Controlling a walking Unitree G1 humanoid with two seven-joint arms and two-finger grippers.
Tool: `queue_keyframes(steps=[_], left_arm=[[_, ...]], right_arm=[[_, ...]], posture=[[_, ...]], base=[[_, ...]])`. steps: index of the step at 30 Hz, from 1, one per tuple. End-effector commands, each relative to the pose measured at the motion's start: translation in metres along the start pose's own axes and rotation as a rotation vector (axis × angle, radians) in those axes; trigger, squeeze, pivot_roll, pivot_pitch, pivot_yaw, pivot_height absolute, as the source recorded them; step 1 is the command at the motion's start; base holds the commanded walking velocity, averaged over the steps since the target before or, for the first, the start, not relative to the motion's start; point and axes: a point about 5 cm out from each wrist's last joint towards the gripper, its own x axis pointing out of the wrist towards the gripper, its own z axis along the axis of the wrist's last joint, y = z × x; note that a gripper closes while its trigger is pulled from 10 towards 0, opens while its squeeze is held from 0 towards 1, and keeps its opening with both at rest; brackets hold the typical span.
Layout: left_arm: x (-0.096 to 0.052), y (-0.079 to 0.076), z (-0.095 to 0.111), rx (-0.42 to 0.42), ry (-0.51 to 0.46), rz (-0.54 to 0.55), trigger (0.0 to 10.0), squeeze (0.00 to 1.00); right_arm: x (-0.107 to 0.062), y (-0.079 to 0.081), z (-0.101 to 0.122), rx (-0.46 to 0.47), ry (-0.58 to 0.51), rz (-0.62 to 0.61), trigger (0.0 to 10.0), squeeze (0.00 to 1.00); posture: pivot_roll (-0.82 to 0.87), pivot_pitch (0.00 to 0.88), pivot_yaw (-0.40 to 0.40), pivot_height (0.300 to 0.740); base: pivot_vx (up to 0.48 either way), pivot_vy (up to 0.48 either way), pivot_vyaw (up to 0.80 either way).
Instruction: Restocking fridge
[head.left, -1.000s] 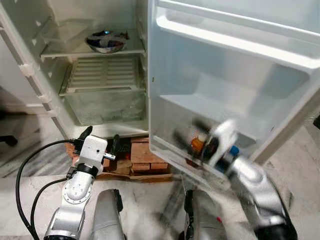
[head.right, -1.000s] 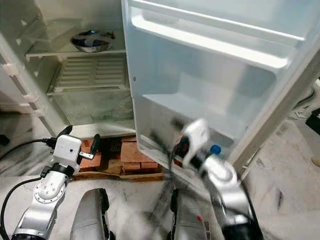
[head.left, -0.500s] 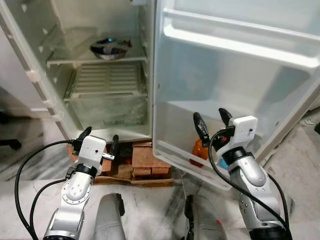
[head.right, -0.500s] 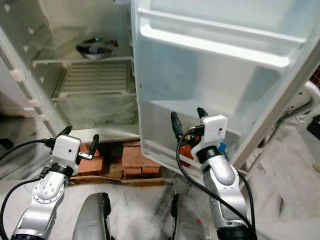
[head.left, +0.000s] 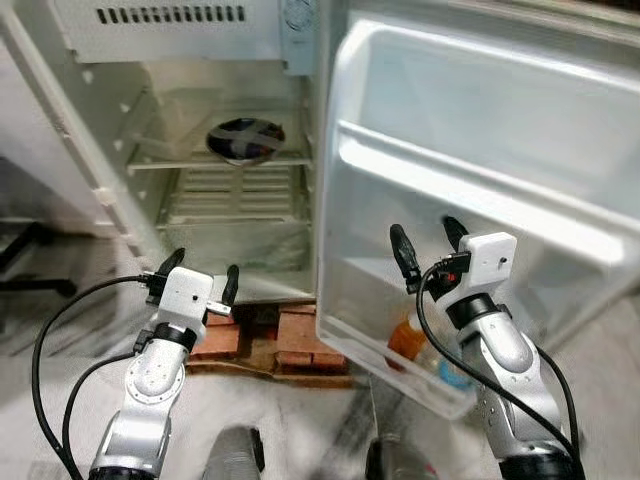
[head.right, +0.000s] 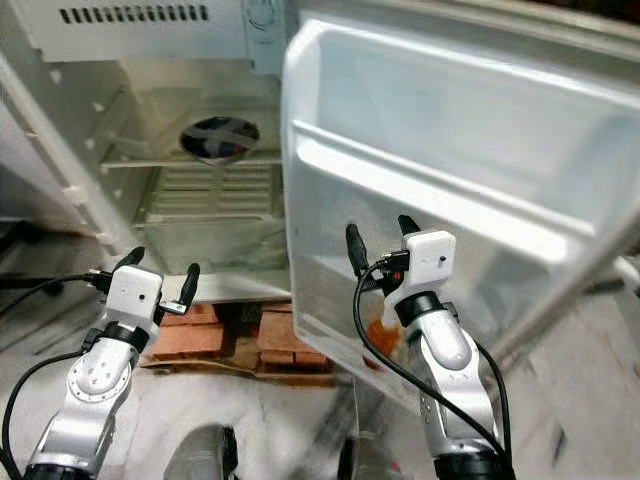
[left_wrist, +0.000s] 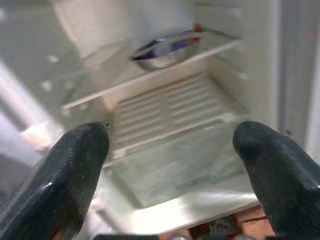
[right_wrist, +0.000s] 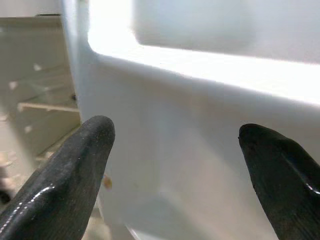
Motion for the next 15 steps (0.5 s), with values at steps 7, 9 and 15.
queue_keyframes(steps=[7,9,15], left_arm=[[-0.001,-0.0037,-0.003,-0.013,0.023,0.003,10.0,0.0],[-0.0008,-0.0041,-0.0032,-0.013,0.024,-0.004,10.0,0.0],[0.0019,-0.002,-0.0009,-0.005,0.021,0.005,10.0,0.0]], right_arm=[[-0.0004,0.0,-0.0054,-0.01,0.039,0.004,10.0,0.0],[-0.0006,-0.0008,-0.0061,-0.01,0.042,0.0,10.0,0.0],[0.0002,0.0005,-0.009,-0.018,0.056,-0.004,10.0,0.0]], posture=[[0.01,0.0,-0.024,0.731],[0.01,0.0,-0.02,0.731],[0.01,0.0,-0.02,0.731]], base=[[-0.082,0.0,0.0],[-0.3,0.0,0.0],[-0.354,0.0,0.0]])
